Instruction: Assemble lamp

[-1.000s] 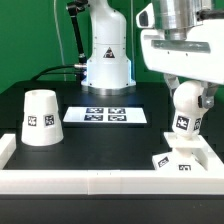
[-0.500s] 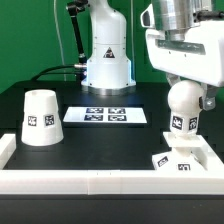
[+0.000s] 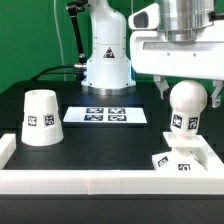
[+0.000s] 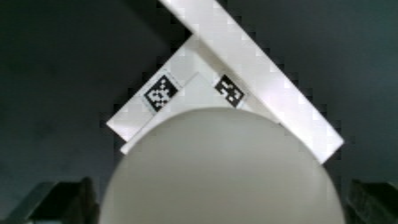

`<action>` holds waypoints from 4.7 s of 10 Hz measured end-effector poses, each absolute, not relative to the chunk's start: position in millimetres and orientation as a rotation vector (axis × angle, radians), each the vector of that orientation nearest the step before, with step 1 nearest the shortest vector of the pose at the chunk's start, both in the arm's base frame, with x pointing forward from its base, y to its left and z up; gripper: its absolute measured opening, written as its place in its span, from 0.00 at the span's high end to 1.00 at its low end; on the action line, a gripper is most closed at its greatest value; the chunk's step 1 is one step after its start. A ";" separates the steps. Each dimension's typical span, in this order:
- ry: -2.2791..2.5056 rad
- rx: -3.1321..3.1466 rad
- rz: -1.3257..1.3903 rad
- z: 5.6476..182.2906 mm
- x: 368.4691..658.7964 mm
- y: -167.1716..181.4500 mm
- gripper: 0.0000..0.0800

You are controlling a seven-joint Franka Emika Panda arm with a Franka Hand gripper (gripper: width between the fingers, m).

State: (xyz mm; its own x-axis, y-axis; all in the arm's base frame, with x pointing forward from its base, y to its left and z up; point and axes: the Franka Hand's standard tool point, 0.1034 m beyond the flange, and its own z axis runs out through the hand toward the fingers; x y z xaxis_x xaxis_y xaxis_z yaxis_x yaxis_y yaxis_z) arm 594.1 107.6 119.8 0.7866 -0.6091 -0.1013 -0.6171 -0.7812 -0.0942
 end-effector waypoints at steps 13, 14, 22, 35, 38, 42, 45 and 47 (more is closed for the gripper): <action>-0.831 -2.985 -0.084 120.8 597.9 112.3 0.13; -0.982 -2.941 -0.085 119.8 597.3 112.9 0.13; -1.753 -2.604 -0.053 120.0 600.7 108.6 0.13; -0.632 -3.059 -0.035 119.3 600.2 104.7 0.28; -0.340 -3.104 -0.033 119.3 600.4 104.2 0.28; 0.254 -3.110 -0.027 120.2 600.3 103.5 0.28; 0.667 -3.036 -0.013 120.1 600.5 102.7 0.28; 0.983 -2.942 -0.001 119.8 599.7 104.9 0.28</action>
Offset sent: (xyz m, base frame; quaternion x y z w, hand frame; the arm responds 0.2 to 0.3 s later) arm -0.0003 -0.0073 0.0029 -0.0260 0.0210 -0.2379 0.9707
